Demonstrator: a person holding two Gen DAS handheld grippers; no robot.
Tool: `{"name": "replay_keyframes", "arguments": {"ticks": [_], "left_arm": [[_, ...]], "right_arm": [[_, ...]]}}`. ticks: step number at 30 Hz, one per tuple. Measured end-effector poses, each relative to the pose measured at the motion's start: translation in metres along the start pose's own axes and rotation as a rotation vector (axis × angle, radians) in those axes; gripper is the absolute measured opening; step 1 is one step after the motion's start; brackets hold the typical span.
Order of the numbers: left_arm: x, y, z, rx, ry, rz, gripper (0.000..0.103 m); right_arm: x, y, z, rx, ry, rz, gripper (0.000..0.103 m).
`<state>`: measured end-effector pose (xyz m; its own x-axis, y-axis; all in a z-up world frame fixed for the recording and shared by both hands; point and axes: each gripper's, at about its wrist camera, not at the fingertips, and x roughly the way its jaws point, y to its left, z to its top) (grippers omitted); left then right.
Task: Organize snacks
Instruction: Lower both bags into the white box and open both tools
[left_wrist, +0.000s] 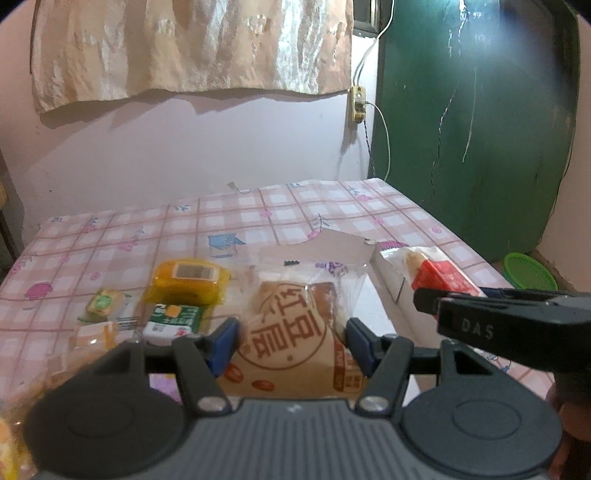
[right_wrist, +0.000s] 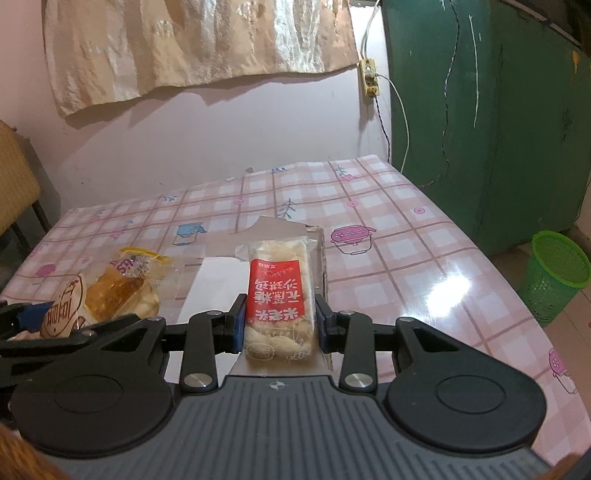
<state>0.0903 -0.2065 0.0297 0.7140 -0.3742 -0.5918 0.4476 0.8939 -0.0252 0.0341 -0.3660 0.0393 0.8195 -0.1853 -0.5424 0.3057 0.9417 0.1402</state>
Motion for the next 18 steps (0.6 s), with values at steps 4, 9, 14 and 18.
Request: {"name": "replay_keyframes", "arguments": {"ticks": [4,9,14,18], "left_arm": [[0.014,-0.004,0.004,0.006,0.006,-0.005,0.063],[0.033,-0.006,0.008,-0.002,0.019,-0.014,0.063],[0.048,-0.007,0.010,-0.022,0.027,-0.050,0.063],[0.057,-0.011,0.009,-0.018,0.045,-0.109,0.064]], "right_arm": [[0.024,-0.006,0.009,0.006,0.018,-0.006,0.043],[0.049,-0.008,0.019,0.002,0.034,-0.007,0.043],[0.064,-0.008,0.027,-0.004,0.032,-0.009,0.043],[0.075,-0.010,0.033,-0.002,0.025,-0.004,0.044]]}}
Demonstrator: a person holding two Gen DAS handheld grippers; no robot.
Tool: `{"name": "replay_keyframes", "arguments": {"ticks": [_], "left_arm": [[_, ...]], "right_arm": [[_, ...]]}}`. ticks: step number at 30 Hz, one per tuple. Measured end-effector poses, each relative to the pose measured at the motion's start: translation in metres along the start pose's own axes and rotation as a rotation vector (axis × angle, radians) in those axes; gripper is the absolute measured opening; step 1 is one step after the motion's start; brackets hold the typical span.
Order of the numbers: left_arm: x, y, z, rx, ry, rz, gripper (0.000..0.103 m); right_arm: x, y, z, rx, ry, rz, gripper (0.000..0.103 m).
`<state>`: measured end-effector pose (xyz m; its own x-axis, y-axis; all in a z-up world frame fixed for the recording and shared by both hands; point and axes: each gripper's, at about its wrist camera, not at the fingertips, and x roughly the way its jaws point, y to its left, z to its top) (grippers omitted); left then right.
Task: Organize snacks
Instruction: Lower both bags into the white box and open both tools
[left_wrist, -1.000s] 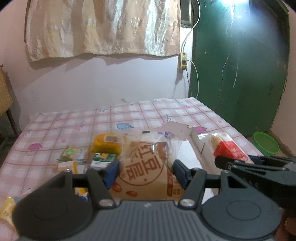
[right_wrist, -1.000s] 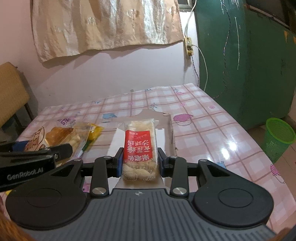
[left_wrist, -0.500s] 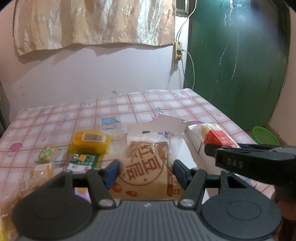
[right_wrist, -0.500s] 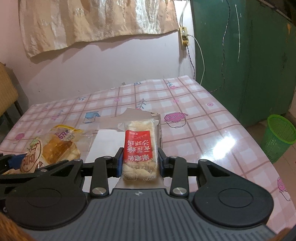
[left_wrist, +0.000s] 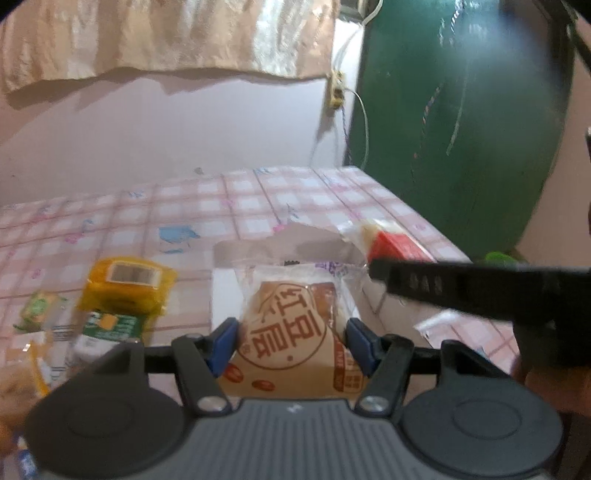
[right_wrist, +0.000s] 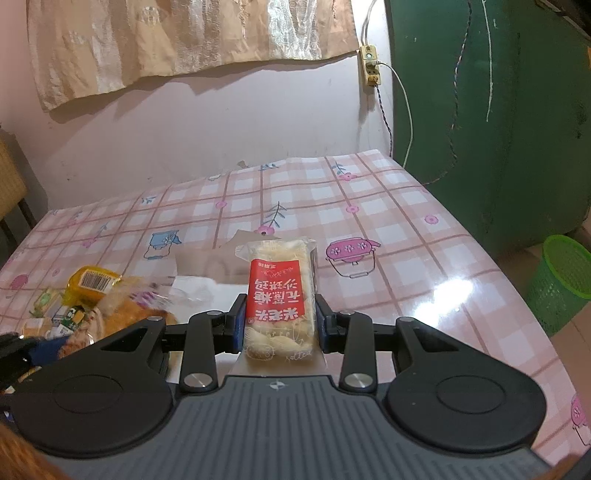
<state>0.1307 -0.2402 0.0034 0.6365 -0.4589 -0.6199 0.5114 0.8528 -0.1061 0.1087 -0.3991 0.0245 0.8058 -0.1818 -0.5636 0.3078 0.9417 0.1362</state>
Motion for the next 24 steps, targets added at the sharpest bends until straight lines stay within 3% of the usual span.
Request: {"name": "replay_keyframes", "arguments": {"ticks": [2,3,14,18,24], "left_arm": [[-0.002,-0.001,-0.002,-0.005,-0.008,-0.021,0.075],[-0.005,-0.001,-0.003,0.000,-0.016,-0.019,0.081],[-0.041,0.006,-0.005,0.025,-0.022,0.086,0.081],[-0.060,0.013,-0.012,0.027,-0.018,0.129,0.081],[-0.088,0.024,-0.025,0.010,-0.025,0.166,0.081]], "right_arm": [[0.001,0.000,0.002,-0.004,-0.023,-0.005,0.056],[0.000,0.001,0.002,-0.006,-0.029,-0.013,0.070],[-0.050,0.000,-0.011,-0.001,-0.072,-0.044,0.071],[-0.071,0.006,-0.025,-0.016,-0.076,-0.069,0.081],[-0.097,0.013,-0.046,-0.014,-0.068,-0.070,0.084]]}}
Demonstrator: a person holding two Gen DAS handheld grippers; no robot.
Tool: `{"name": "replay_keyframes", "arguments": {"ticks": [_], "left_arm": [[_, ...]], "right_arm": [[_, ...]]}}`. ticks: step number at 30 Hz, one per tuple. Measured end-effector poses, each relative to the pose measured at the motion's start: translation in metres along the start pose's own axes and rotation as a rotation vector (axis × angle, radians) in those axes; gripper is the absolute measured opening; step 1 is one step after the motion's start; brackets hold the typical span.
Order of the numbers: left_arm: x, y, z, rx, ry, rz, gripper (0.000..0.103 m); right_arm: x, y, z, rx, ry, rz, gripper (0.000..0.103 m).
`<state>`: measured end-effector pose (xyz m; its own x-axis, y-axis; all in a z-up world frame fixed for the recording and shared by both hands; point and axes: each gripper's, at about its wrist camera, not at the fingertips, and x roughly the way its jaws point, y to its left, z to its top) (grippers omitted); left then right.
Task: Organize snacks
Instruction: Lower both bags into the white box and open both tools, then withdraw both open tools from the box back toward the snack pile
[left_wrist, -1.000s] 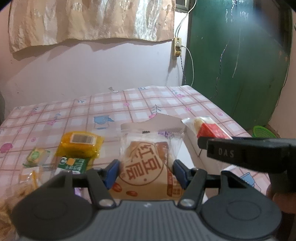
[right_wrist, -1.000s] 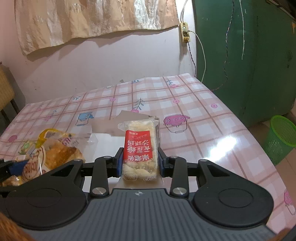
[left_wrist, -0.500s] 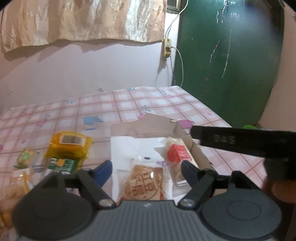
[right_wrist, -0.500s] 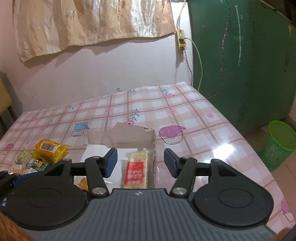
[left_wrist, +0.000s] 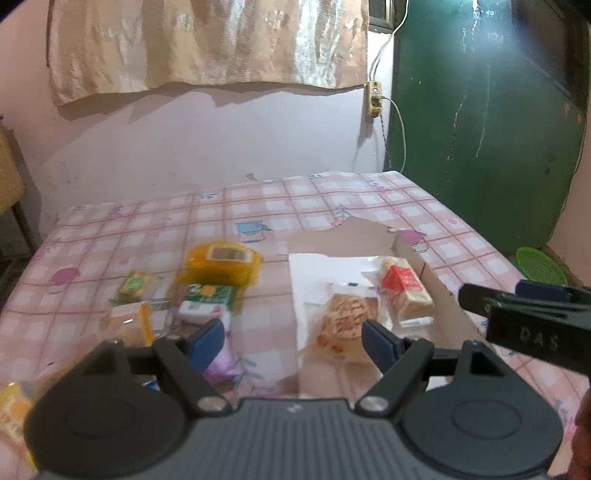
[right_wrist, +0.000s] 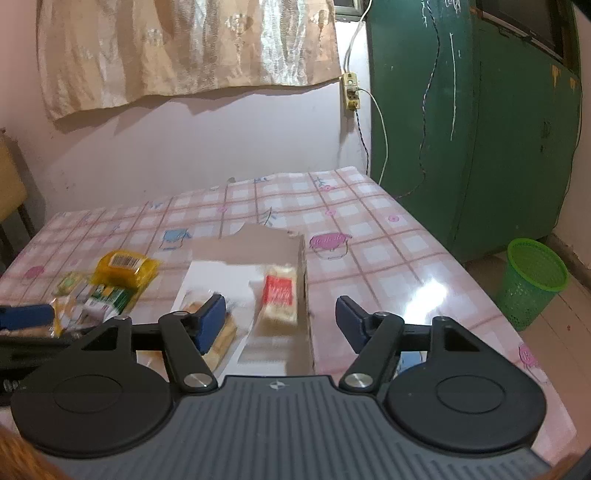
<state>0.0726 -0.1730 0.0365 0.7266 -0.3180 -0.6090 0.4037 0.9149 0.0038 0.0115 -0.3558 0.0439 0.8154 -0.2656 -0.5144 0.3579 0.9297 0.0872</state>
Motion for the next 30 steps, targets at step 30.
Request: {"name": "replay_keyframes", "arguments": {"ticks": [30], "left_arm": [[-0.069,0.061,-0.039,-0.053,-0.037,0.110,0.081]], "right_arm": [[-0.048,0.079,-0.035,-0.116,0.032,0.143,0.087]]}}
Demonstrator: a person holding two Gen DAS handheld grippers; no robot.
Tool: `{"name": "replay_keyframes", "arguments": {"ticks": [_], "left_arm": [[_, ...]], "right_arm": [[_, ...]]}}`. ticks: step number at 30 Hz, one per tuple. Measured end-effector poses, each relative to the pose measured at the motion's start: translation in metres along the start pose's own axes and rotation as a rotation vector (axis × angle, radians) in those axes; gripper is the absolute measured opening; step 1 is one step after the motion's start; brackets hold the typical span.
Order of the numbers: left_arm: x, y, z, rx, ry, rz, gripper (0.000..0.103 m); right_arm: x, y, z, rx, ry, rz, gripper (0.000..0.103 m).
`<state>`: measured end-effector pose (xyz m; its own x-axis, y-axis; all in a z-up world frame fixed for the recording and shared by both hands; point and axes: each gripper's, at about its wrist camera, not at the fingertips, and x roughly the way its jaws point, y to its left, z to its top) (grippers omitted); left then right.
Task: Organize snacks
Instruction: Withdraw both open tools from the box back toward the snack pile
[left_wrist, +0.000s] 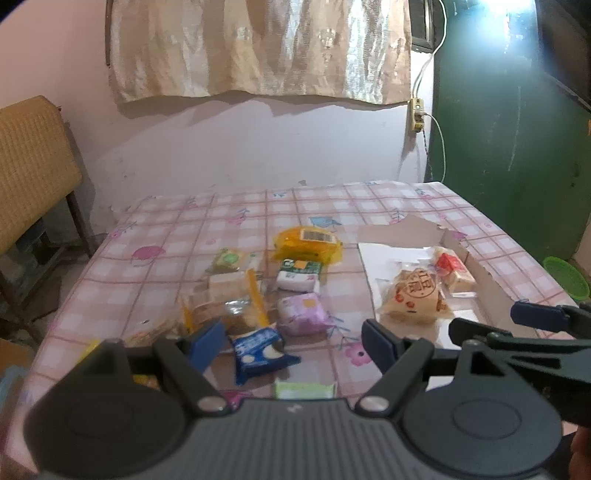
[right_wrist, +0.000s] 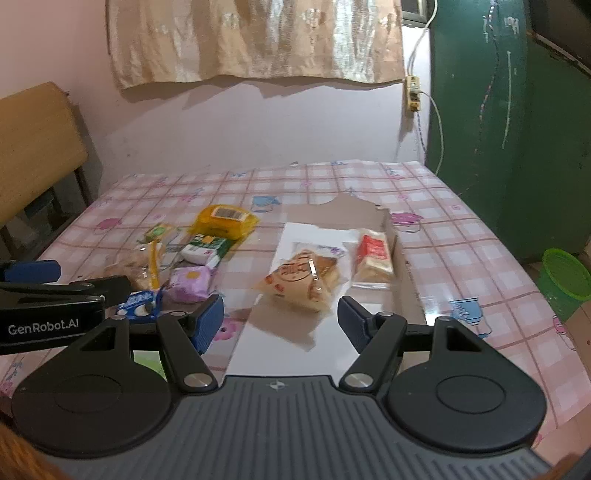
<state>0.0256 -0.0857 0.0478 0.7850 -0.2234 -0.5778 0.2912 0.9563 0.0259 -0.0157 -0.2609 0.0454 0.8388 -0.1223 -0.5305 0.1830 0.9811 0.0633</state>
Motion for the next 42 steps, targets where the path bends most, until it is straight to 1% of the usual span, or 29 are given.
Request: {"name": "replay_keyframes", "arguments": {"ticks": [5,25,36,42], "left_arm": [[-0.003,0.011,-0.005,-0.012,0.003,0.017,0.081],[-0.015,0.051,-0.017,-0.055,0.001,0.067,0.081],[-0.020,0.069,-0.028,-0.064,0.001,0.041,0.081],[-0.022,0.076,-0.042,-0.065,-0.003,0.010,0.081]], "right_arm": [[-0.001,0.015,-0.005,-0.025,0.010,0.025,0.088],[0.009,0.045,-0.006,-0.074,0.034,0.096,0.088],[0.016,0.059,-0.014,-0.105,0.054,0.133,0.088],[0.020,0.062,-0.020,-0.105,0.078,0.151,0.088]]}}
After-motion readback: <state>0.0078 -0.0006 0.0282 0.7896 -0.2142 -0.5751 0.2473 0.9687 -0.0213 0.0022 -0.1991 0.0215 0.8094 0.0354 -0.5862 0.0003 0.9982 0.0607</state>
